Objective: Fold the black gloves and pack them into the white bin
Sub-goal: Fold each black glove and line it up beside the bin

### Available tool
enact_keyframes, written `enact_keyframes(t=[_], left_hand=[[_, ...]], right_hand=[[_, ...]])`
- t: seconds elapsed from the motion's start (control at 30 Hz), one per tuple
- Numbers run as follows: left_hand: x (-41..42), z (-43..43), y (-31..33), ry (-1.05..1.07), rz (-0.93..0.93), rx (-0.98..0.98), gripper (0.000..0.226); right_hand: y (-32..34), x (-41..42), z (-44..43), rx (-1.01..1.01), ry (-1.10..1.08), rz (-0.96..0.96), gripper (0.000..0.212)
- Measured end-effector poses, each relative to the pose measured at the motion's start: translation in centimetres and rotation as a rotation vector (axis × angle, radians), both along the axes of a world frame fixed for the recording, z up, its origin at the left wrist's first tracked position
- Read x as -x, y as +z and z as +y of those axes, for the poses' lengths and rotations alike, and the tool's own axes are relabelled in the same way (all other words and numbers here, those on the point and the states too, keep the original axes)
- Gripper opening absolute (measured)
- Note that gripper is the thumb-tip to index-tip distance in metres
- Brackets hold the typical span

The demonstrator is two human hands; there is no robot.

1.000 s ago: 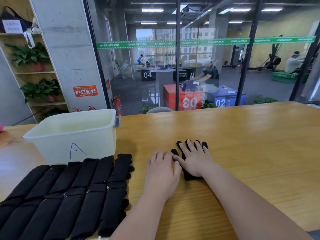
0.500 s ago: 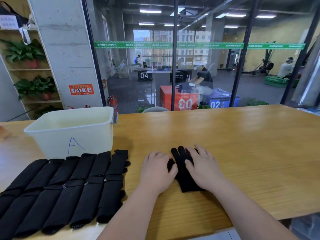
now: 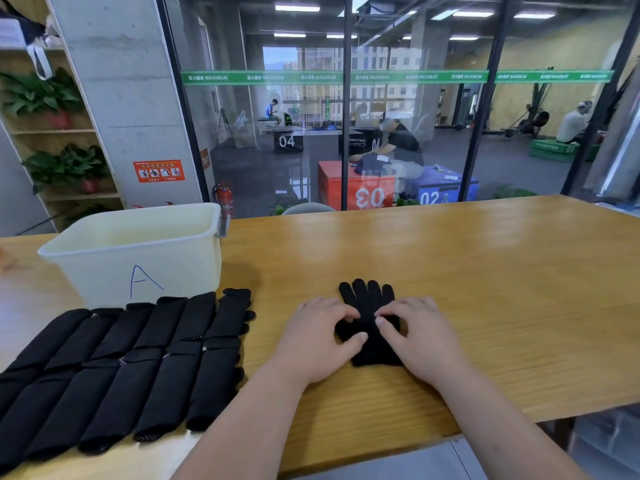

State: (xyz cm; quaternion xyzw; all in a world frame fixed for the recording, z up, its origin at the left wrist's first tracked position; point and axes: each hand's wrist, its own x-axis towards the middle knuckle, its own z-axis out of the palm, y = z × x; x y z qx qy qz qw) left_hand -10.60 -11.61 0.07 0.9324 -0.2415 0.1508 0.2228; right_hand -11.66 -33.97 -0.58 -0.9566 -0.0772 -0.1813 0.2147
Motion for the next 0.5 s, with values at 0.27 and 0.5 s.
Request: enact_keyframes(t=[0.27, 0.5], left_hand=[[-0.70, 0.43, -0.56, 0.036, -0.058, 0.119, 0.021], [-1.04, 0.39, -1.04, -0.013, -0.025, 0.136, 0.007]], right_hand=[[0.11, 0.04, 0.39, -0.020, 0.077, -0.071, 0.027], [-0.33, 0.11, 0.38, -0.010, 0.131, -0.103, 0.030]])
